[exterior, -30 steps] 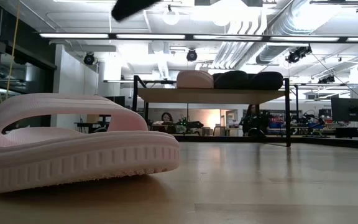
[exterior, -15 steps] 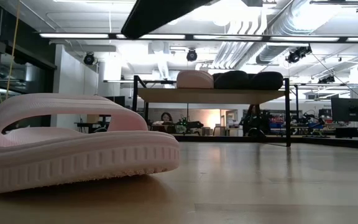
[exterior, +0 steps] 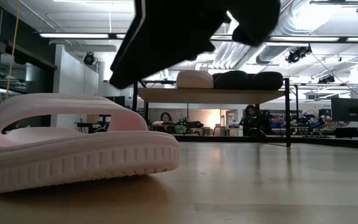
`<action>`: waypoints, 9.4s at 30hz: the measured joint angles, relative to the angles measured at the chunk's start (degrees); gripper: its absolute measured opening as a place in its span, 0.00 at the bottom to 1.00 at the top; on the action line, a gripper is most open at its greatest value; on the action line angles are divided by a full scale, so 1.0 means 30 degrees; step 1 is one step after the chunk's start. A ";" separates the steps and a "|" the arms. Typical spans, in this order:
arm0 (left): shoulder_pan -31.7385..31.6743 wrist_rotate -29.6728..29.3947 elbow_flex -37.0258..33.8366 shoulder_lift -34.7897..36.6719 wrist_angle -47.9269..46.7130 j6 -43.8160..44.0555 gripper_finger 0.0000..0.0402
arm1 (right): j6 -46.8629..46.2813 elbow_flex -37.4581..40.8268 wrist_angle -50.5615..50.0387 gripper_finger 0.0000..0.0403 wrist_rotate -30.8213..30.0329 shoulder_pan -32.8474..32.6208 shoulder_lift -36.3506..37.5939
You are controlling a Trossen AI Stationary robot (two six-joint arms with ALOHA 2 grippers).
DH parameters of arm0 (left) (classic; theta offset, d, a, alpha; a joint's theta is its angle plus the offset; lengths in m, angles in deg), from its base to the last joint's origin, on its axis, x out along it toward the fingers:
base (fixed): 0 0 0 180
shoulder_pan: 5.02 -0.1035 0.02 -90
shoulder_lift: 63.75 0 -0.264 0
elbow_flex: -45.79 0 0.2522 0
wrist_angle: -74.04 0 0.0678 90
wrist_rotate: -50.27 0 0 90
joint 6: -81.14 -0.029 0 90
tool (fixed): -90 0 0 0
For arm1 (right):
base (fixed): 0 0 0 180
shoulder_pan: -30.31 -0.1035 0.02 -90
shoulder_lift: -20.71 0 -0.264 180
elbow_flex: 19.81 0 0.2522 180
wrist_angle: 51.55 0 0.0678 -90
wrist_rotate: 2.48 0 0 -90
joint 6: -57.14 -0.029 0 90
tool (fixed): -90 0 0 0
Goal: Pick and place slides into the shelf
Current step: Put the pink slipper on the shelf
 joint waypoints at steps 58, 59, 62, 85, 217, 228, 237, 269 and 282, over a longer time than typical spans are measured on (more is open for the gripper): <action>0.0001 -0.0007 0.0000 -0.0058 -0.0004 0.0321 0.61 | 0.0955 -0.0029 0.2297 0.42 -0.3381 -0.1083 -0.2333; 0.0000 -0.0007 0.0000 -0.0058 -0.0004 0.0321 0.61 | 0.0934 -0.0029 0.2323 0.42 -0.3500 -0.1083 -0.2378; 0.0003 -0.0003 0.0000 -0.0058 -0.0004 0.0325 0.61 | 0.0697 -0.0022 0.2206 0.42 -0.4525 -0.1080 -0.2462; 0.0007 0.0000 0.0000 -0.0066 -0.0018 0.0342 0.61 | -0.0527 -0.0036 0.2807 0.20 -0.5540 -0.0580 -0.3244; 0.0002 -0.0073 0.0000 -0.0073 0.0390 0.0328 0.61 | -0.3471 -1.1329 -1.8573 0.00 -1.3497 0.9916 0.0763; 0.0000 -0.0073 0.0000 -0.0073 0.0397 0.0321 0.61 | -0.0305 -1.1322 -1.4141 0.00 -1.2139 1.0640 0.0763; 0.0002 -0.0073 0.0000 -0.0073 0.0397 0.0321 0.61 | 0.0498 -1.1322 -1.2248 0.00 -1.1529 1.0722 0.0763; 0.0007 -0.0036 -0.0007 -0.0073 0.0266 0.0327 0.61 | 0.0617 -1.1271 -1.0888 0.00 -1.1894 1.1929 -0.0931; 0.0004 -0.0073 -0.0007 -0.0073 0.0211 0.0322 0.61 | 0.0634 -1.1285 -1.0494 0.00 -1.1777 1.1966 -0.1732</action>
